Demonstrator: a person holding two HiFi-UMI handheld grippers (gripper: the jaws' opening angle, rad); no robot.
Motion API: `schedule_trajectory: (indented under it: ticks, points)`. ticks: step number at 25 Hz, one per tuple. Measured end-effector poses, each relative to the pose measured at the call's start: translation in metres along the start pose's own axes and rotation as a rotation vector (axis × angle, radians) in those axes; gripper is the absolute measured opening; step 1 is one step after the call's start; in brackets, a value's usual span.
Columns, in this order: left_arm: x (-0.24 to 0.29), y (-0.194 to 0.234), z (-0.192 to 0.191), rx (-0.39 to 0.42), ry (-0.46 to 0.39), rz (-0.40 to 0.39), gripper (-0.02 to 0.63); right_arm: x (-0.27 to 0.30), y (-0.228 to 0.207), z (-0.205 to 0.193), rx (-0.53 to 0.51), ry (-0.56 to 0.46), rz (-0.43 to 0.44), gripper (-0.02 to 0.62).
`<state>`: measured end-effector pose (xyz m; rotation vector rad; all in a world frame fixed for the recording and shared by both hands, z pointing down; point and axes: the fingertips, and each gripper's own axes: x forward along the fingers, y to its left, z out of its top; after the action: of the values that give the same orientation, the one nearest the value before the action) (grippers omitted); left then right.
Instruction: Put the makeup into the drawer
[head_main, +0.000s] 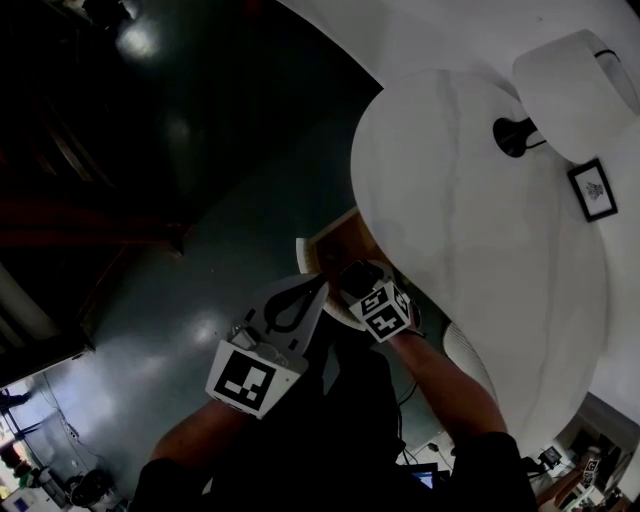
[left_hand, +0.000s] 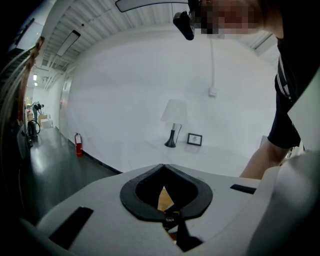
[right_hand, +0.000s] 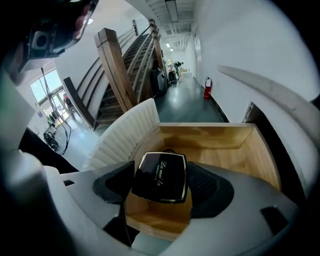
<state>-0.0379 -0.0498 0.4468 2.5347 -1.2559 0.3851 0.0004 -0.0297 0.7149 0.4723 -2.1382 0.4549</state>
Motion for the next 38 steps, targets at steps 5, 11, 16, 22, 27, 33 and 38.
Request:
schedule_trajectory:
  ticks: [5, 11, 16, 22, 27, 33, 38]
  points:
    - [0.005, 0.003, -0.008, 0.001, 0.015, -0.007, 0.009, 0.014, -0.007, -0.005, -0.008, 0.021, 0.008, 0.284]
    - [0.005, 0.012, -0.018, -0.014, 0.028, -0.005, 0.009, 0.039, -0.009, -0.015, -0.039, 0.081, 0.025, 0.284]
    - [0.003, 0.019, -0.026, -0.015, 0.044, -0.001, 0.009, 0.057, -0.01, -0.023, -0.061, 0.123, 0.031, 0.284]
    - [0.004, 0.02, -0.029, -0.02, 0.051, -0.003, 0.009, 0.064, -0.012, -0.027, -0.053, 0.191, 0.052, 0.284]
    - [0.003, 0.023, -0.026, -0.007, 0.046, 0.0, 0.009, 0.066, -0.016, -0.026, -0.062, 0.213, 0.057, 0.284]
    - [0.001, 0.027, -0.026, -0.006, 0.047, 0.01, 0.009, 0.079, -0.018, -0.042, -0.036, 0.279, 0.096, 0.284]
    - [0.0, 0.03, -0.029, -0.008, 0.051, 0.018, 0.009, 0.085, -0.015, -0.046, -0.04, 0.306, 0.136, 0.284]
